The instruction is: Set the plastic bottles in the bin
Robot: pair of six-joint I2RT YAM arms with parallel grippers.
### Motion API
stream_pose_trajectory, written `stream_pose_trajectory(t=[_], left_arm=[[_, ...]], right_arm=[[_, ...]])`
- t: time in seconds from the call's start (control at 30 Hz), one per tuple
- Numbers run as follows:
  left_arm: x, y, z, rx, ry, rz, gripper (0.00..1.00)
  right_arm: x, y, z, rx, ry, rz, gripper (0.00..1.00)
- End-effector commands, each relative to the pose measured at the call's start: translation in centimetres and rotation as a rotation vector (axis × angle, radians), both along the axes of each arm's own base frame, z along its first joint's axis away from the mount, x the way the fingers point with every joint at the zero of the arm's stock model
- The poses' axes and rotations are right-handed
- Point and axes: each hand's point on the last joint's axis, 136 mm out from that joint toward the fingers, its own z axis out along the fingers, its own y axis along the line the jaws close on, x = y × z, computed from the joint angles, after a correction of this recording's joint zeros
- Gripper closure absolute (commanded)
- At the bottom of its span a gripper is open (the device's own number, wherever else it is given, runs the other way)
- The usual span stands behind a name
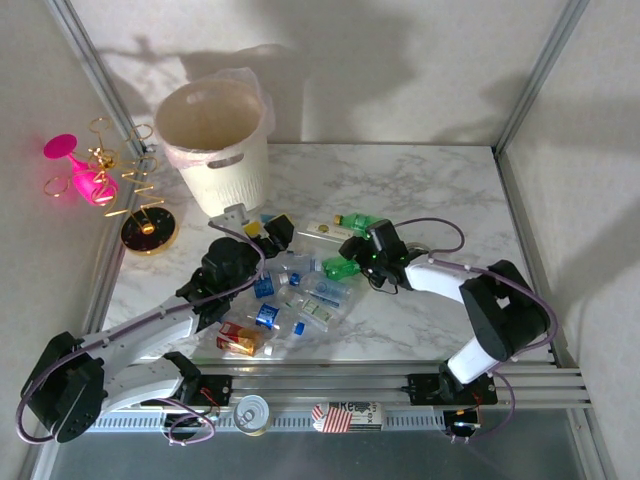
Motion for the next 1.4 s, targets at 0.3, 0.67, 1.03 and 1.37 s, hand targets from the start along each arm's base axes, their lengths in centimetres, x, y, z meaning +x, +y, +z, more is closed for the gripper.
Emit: stream_pose_trajectory(t=[0.3,0.67,1.03,1.37], left_arm=[[-0.6,1.8,0.5,0.003,-0.034,0.07,0.0],[-0.9,2.2,0.7,0.003,-0.041,0.081,0.0],[-1.2,0.2,1.9,0.019,-0.087,-0.042,0.0],[-2.2,-6.8,0.6,0.218,-0.056,-0.52,0.0]], right_arm=[[1.0,-0.3,-1.9,0.026,0.014,-0.057,0.21],[2.1,-0.1,-0.9,0.029,-0.037,-0.053,0.38],[3.5,-0.4,5.5,-0.06,-0.248,0.058,0.48],[2.9,1.3,11.8,-0.113,-0.443,0.325,0.48]])
